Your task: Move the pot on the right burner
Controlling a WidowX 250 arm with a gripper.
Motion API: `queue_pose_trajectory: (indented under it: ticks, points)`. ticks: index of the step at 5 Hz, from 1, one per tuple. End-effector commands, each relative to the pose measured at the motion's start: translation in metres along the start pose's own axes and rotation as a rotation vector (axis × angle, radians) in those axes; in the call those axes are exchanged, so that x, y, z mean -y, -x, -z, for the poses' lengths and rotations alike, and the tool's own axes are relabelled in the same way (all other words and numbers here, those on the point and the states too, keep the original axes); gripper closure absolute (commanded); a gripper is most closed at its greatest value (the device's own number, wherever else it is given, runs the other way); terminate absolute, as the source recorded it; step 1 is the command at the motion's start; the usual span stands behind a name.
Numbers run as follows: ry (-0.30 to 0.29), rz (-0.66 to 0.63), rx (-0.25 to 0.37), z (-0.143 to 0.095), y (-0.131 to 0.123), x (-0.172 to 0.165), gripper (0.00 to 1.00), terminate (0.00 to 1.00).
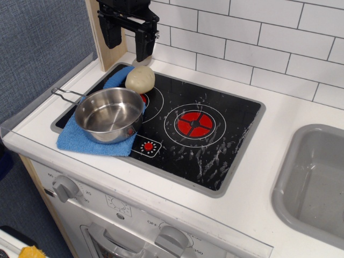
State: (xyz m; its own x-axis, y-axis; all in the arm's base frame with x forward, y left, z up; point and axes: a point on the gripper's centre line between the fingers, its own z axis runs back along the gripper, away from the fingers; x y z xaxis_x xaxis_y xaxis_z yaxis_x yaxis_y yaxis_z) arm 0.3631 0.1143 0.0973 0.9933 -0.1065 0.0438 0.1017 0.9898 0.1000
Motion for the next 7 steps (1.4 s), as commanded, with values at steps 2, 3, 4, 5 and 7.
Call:
queue_pose_trajectory:
  ticks: [2,3,4,5,7]
  points:
    - [0.033,0.054,0.027,-0.001,0.014,0.02,0.0,0.0]
    - [0.074,0.131,0.05,-0.001,0.036,0.041,0.0,0.0]
    - [0.088,0.219,0.027,0.008,0.061,0.06,0.0,0.0]
    - [0.101,0.278,-0.04,0.03,0.074,0.077,0.0,0.0]
    - [0.12,0.277,-0.069,0.049,0.073,0.083,0.0,0.0]
